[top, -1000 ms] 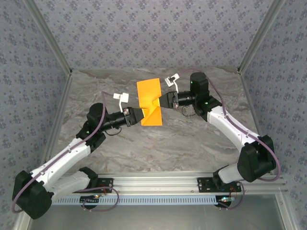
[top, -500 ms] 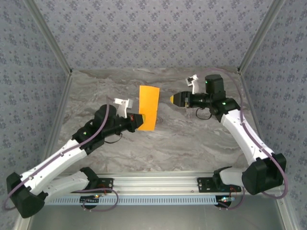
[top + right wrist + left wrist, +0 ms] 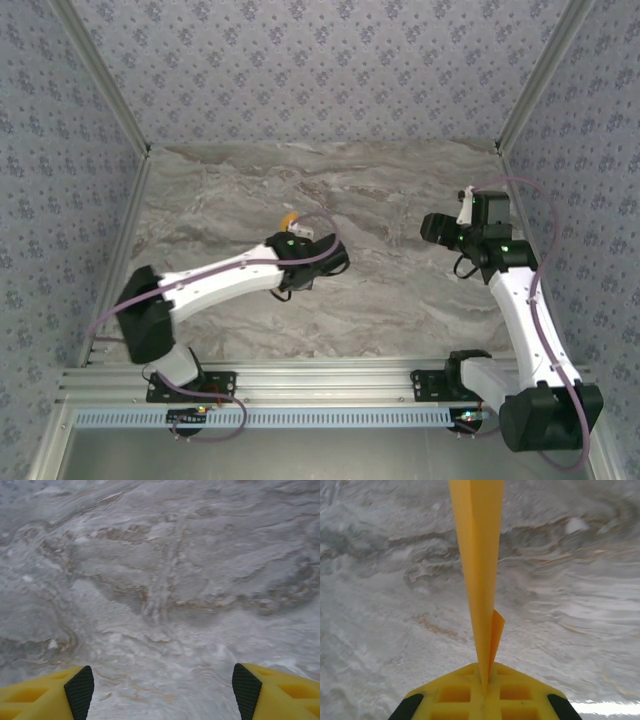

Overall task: Fold a paper plane with a square sheet of paper (fold left side to right side)
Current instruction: Turn over the paper at the center of the table.

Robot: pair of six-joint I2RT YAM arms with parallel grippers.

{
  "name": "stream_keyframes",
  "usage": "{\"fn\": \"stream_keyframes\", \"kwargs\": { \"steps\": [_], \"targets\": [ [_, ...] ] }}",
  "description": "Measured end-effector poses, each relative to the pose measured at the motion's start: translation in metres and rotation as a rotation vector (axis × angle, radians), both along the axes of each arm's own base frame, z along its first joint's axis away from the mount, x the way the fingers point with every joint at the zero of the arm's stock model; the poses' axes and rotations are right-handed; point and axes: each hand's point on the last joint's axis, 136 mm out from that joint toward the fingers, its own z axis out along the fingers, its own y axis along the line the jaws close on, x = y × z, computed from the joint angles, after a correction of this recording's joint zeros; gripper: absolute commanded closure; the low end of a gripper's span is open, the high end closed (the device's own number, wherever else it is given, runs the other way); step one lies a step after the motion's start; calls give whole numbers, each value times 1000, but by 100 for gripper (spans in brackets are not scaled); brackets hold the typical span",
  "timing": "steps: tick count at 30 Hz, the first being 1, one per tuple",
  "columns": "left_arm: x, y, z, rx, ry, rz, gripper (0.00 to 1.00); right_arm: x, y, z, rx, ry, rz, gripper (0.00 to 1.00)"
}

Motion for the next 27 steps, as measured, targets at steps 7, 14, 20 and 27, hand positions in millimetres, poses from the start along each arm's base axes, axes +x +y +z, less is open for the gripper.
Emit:
{"fn": "stream_keyframes", "kwargs": {
  "steps": [7,14,20,27],
  "targets": [
    [3,-14,-50,143,103,57,100,-4,-19,4,-39,-19,-66,21],
    [5,-49,-90,142,220,43,100,-8,-22,-8,-46,8,-74,21],
    [1,-75,-108,73,302,3,98,-11,-21,-19,-42,35,-66,21],
    [-2,-96,-123,-20,378,-23,88,-13,-18,-24,-30,46,-48,21]
  ]
}}
